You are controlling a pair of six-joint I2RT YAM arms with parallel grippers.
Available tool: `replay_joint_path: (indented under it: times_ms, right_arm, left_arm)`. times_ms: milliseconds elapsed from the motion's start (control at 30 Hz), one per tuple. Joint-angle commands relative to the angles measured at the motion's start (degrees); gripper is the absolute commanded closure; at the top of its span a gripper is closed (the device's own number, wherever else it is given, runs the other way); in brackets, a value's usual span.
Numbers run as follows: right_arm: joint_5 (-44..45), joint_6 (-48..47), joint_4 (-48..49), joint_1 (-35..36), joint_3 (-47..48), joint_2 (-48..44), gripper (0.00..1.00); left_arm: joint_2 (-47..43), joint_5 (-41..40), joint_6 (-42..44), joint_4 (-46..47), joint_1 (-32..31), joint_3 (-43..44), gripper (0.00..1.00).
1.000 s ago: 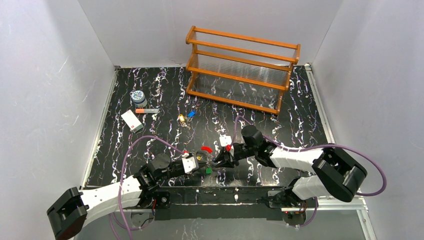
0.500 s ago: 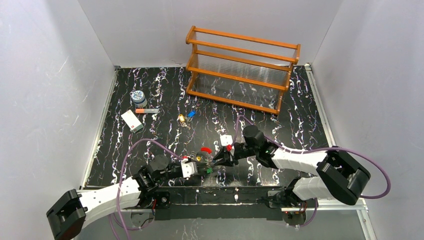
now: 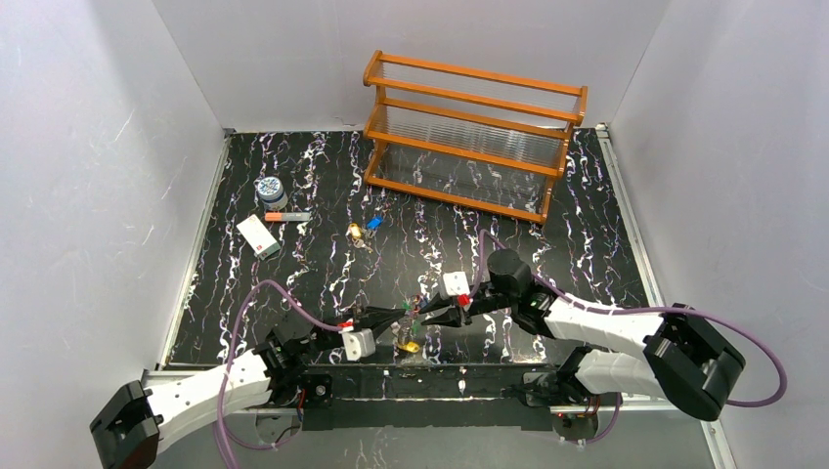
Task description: Put the keys on the keyring
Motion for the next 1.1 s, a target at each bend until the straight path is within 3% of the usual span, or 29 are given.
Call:
replay_joint_path:
  times_ms: [0, 500, 667, 833, 1000, 1067]
  right_arm:
    - [0.6, -1.0, 2.1, 0.4, -0.7, -2.6, 0.66]
    - [6.4, 4.4, 2.9, 0.4, -0.6, -4.4, 0.65]
    - [12.3, 9.0, 5.3, 0.4, -2.6, -6.9, 0.6]
    - [24.6, 19.3, 8.0, 0.4, -4.6, -9.8, 0.44]
    - [38.5, 33.5, 3.3, 0.4, -2.8, -11.5, 0.23]
    - [41.3, 36.7, 0.0, 0.4, -1.3, -11.7, 0.21]
  left_arm:
    - [-1.4, 2.2, 2.0, 4.6, -0.5, -5.4, 1.0]
    - [0.8, 1.0, 0.0, 4.7, -0.6, -4.5, 1.0]
    - [2.8, -2.0, -2.9, 4.7, -0.6, -3.5, 1.0]
    - [6.2, -9.6, -11.6, 4.8, -0.6, -1.2, 1.0]
    - [12.5, -14.6, -19.5, 4.7, -0.6, 2.4, 1.0]
    - [15.0, -16.3, -21.2, 4.6, -0.6, 3.7, 1.0]
